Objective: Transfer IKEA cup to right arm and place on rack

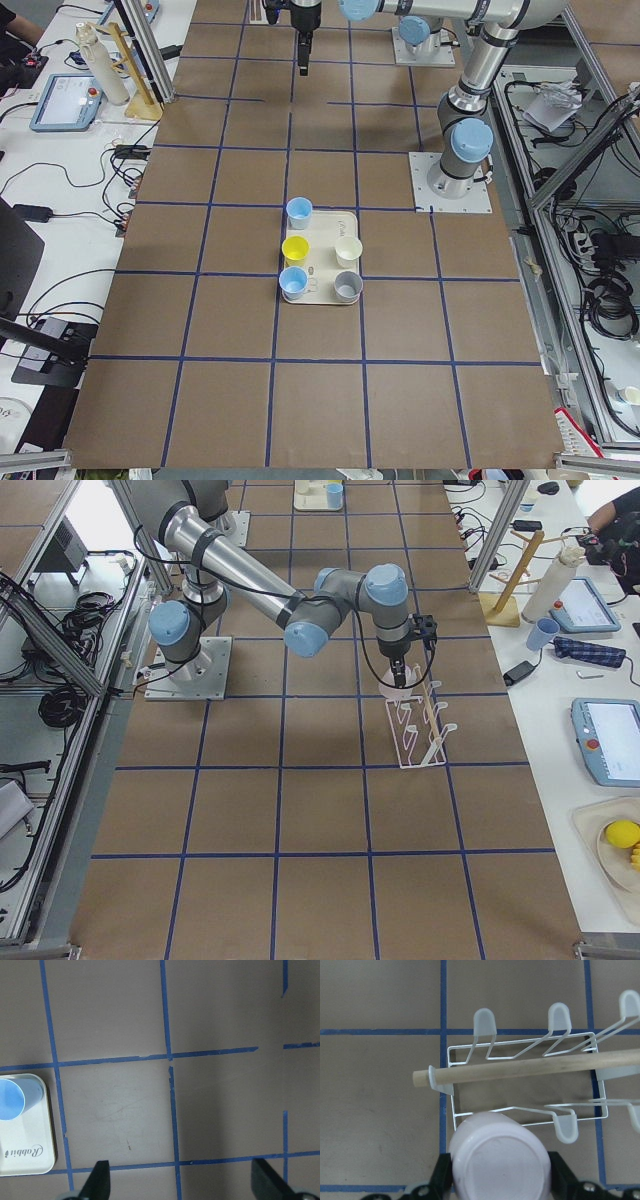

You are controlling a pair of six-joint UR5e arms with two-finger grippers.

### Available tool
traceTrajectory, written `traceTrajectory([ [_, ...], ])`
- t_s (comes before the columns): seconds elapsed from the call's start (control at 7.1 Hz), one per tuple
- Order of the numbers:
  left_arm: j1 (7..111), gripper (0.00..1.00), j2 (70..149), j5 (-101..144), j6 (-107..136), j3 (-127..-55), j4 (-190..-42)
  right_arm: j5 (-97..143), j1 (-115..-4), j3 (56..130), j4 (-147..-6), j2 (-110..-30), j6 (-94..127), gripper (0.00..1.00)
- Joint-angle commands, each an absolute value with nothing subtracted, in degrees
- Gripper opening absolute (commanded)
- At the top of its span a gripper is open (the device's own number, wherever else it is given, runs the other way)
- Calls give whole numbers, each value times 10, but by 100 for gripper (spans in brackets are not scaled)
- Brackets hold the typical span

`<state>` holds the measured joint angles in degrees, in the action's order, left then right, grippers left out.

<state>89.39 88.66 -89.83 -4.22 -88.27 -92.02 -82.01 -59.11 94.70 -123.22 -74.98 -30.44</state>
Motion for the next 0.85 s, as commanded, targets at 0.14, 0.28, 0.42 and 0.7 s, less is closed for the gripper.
traceTrajectory([
  [0.14, 894, 100, 886, -896, -42, -882, -920, -821, -592, 947, -1233, -728, -309, 0],
  [0.28, 894, 100, 886, -896, -42, -882, -920, -821, -592, 947, -1246, -721, -309, 0],
  [0.42, 894, 100, 887, -897, -42, -882, -920, -821, -592, 947, -1252, -708, -306, 0],
  [0.7, 894, 100, 886, -897, -42, -883, -920, -821, -592, 947, -1253, -700, -305, 1],
])
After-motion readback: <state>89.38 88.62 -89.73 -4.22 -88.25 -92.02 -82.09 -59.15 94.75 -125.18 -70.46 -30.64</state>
